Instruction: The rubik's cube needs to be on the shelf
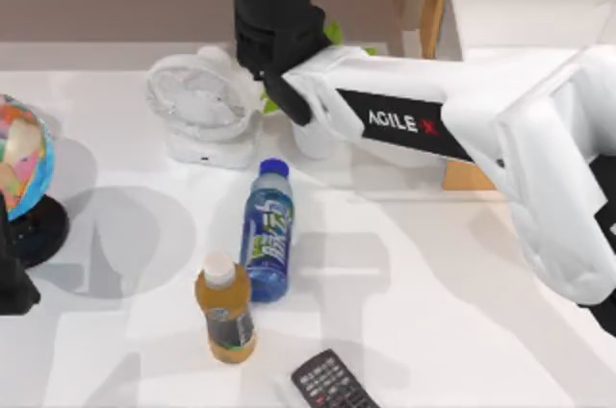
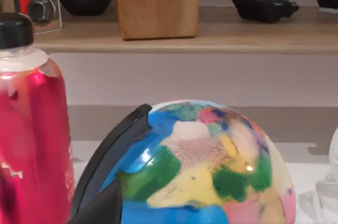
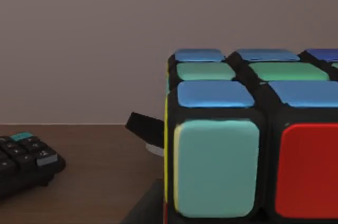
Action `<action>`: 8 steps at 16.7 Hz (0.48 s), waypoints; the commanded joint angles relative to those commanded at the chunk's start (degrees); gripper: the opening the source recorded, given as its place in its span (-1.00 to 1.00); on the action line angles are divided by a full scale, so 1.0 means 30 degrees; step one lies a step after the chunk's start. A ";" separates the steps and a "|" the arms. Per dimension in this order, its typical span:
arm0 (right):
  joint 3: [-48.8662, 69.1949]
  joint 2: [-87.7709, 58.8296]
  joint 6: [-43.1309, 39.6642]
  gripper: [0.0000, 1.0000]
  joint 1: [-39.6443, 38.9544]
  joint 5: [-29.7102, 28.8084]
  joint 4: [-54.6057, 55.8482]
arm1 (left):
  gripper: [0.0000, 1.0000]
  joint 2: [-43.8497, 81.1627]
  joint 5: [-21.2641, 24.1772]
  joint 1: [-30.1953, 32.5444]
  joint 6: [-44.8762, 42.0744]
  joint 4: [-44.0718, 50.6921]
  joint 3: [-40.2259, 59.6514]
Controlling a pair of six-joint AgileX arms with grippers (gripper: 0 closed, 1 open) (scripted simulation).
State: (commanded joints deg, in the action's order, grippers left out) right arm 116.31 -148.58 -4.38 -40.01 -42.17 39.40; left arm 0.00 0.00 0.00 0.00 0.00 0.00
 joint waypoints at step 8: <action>0.0000 0.0000 0.0000 0.96 0.0000 0.0000 0.0000 | 1.00 0.0000 0.0000 0.0000 0.0000 0.0000 0.0000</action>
State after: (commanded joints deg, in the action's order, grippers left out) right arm 116.31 -148.58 -4.38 -40.01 -42.17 39.40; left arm 0.00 0.00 0.00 0.00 0.00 0.00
